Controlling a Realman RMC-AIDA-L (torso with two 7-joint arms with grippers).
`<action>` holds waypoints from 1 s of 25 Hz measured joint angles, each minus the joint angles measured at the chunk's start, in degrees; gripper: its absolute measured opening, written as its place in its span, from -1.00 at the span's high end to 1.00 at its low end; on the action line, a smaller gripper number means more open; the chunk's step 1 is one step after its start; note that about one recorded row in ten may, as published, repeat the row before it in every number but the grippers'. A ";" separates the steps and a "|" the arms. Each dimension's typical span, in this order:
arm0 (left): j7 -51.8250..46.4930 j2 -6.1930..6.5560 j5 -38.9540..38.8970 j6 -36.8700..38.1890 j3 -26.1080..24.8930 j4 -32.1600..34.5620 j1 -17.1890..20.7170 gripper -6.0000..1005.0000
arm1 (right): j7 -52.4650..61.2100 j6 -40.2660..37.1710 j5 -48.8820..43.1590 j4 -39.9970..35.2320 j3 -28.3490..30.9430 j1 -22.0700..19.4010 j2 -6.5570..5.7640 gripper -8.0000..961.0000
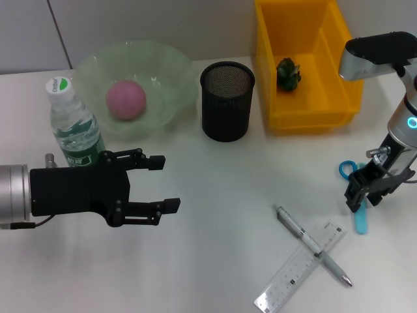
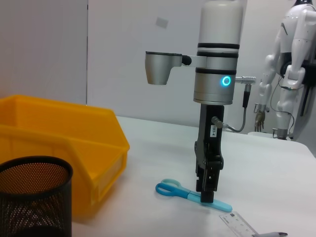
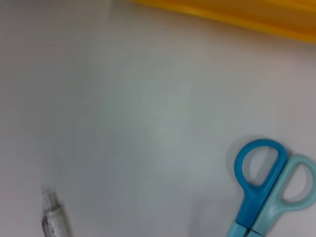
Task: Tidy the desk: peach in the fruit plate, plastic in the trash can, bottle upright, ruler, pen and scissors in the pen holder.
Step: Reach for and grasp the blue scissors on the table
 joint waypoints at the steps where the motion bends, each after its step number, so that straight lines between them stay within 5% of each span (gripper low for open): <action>1: 0.00 0.00 0.00 0.03 0.00 0.10 0.01 -0.66 | 0.00 0.00 0.00 0.00 0.00 0.00 0.00 0.14; 25: 0.24 0.00 -0.09 0.48 0.00 0.34 0.26 -0.66 | 0.01 0.43 0.00 0.02 -1.43 -0.42 0.57 0.14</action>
